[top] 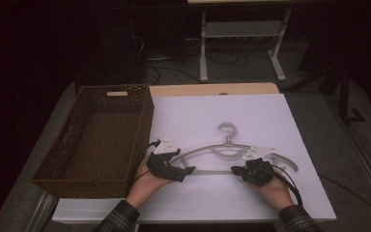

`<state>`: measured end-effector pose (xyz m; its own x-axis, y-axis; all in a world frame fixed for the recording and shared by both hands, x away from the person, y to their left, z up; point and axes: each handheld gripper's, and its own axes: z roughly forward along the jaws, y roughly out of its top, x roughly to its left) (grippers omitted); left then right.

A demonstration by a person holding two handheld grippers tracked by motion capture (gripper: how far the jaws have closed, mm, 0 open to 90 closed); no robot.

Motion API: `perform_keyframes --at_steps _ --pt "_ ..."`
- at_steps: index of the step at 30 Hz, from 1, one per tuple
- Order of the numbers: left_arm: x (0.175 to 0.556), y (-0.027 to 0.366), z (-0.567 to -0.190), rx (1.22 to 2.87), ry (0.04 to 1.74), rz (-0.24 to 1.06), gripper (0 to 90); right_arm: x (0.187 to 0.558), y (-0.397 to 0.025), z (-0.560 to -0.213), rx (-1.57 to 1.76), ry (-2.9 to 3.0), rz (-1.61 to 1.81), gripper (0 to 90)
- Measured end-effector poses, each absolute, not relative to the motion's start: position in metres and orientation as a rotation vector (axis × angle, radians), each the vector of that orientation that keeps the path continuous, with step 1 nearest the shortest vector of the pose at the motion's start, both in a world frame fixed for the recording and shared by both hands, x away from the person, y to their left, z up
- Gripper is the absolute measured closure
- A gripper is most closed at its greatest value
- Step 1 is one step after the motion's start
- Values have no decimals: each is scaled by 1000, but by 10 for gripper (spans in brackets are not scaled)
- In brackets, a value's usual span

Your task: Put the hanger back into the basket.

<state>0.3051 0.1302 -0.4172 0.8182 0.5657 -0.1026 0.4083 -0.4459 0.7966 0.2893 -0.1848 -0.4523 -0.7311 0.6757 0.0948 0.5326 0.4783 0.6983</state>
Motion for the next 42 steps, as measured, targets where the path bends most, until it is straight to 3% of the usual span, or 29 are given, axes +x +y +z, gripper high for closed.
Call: perform_keyframes --at_steps 14,21,25,30,42 --pt "323 116 -403 2127 685 186 150 289 -185 -453 1043 2533 1094 900" --pt "346 96 -408 2189 681 130 143 290 -185 -452 1041 2546 1085 900" --pt "364 83 -409 2236 665 165 152 290 -185 -452 1031 2547 1082 900" --pt "378 75 -415 2283 650 148 203 290 -185 -452 1025 2551 1081 900" --pt "399 54 -431 2416 526 92 523 290 -186 -453 1038 2551 1088 900"
